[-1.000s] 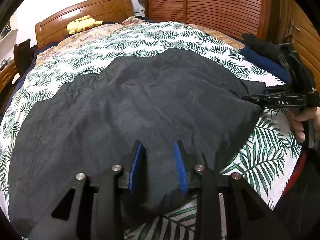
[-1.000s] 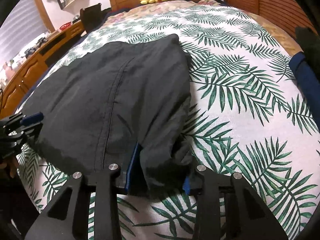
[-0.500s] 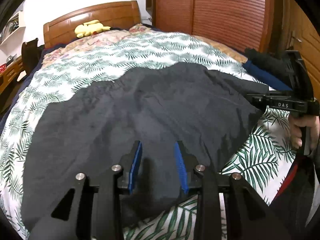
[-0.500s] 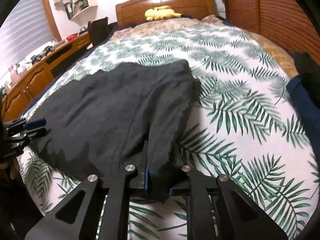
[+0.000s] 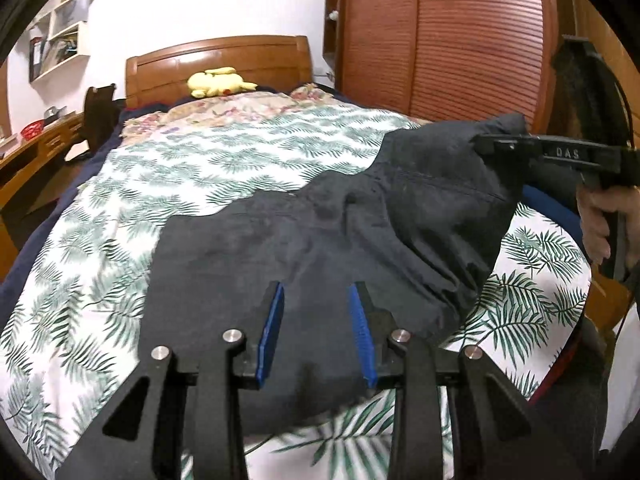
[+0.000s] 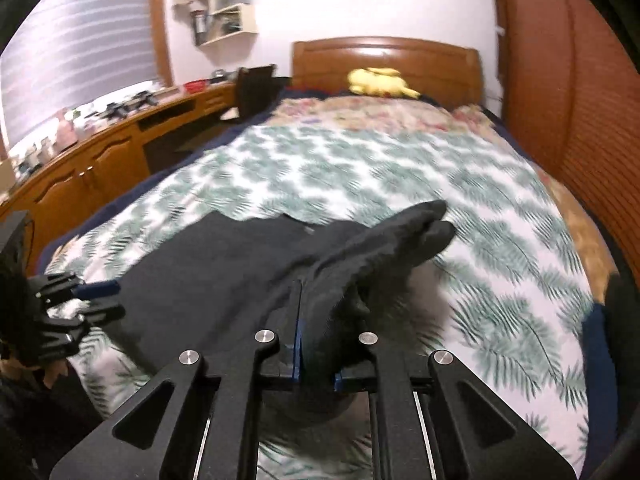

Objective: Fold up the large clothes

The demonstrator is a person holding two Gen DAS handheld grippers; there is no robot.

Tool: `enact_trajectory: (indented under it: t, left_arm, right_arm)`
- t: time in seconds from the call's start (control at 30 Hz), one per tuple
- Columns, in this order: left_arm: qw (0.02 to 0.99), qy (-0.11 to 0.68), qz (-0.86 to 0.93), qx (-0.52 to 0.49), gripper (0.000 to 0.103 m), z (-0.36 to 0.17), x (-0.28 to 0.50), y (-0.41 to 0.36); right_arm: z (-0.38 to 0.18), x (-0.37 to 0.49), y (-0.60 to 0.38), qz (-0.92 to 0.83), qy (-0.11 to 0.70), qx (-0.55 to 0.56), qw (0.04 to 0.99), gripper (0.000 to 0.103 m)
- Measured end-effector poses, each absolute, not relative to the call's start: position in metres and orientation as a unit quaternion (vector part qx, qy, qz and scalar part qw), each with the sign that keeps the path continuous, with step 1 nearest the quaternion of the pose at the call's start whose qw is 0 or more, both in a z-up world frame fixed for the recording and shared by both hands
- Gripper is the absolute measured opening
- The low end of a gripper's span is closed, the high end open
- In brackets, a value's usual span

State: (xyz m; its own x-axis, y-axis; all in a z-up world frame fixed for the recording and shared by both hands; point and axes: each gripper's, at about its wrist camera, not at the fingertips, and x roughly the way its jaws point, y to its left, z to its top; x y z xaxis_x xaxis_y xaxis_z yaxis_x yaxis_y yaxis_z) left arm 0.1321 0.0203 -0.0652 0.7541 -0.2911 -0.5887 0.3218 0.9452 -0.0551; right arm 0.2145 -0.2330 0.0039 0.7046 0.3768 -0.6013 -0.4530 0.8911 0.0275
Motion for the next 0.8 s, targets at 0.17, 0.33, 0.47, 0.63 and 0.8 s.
enact_trajectory:
  t: [0.17, 0.33, 0.47, 0.63, 0.8]
  left_arm:
    - [0.943, 0.302, -0.139, 0.008, 0.033, -0.065, 0.117, 0.058]
    - [0.948, 0.298, -0.115, -0.011, 0.033, -0.068, 0.105, 0.093]
    - [0.949, 0.296, -0.105, -0.022, 0.033, -0.069, 0.100, 0.108]
    - [0.951, 0.291, -0.101, -0.030, 0.033, -0.067, 0.098, 0.117]
    - [0.952, 0.286, -0.102, -0.032, 0.033, -0.065, 0.097, 0.117]
  right_arm:
    - [0.012, 0.217, -0.160, 0.269, 0.303, -0.097, 0.909, 0.007]
    - [0.008, 0.212, -0.081, 0.325, 0.298, -0.115, 0.890, 0.007]
    - [0.001, 0.206, -0.035, 0.366, 0.296, -0.117, 0.875, 0.009]
    - [-0.012, 0.199, -0.017, 0.395, 0.310, -0.115, 0.857, 0.044]
    - [-0.004, 0.193, -0.038, 0.380, 0.301, -0.104, 0.868, 0.057]
